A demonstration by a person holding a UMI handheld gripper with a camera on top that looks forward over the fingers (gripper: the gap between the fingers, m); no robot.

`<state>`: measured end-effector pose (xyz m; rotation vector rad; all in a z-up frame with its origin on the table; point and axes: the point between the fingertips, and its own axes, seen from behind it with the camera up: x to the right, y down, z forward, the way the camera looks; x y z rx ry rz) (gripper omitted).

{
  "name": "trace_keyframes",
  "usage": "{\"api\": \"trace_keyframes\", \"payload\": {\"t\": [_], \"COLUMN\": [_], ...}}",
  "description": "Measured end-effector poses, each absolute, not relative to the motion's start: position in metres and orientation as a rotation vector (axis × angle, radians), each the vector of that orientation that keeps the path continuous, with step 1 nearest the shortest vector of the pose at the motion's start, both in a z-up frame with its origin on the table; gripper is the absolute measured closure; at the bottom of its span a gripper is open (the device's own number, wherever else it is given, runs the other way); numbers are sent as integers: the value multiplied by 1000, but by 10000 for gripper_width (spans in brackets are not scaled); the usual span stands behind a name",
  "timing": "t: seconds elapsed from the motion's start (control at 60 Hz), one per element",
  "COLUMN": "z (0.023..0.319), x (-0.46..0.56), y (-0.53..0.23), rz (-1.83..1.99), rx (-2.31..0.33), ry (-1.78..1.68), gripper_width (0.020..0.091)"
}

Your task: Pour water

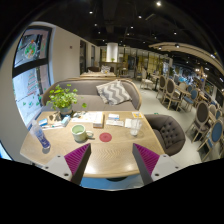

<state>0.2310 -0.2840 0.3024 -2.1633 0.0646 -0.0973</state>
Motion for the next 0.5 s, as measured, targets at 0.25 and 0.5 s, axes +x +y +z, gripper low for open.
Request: {"api": "trace_keyframes", "payload": {"t": [0.25,0.5], "z": [251,167], "x": [187,55], "y": [-304,-320], "rz": [-106,-9], "rx": [-2188,-2256], "ry": [80,85], "gripper_width": [254,251]}}
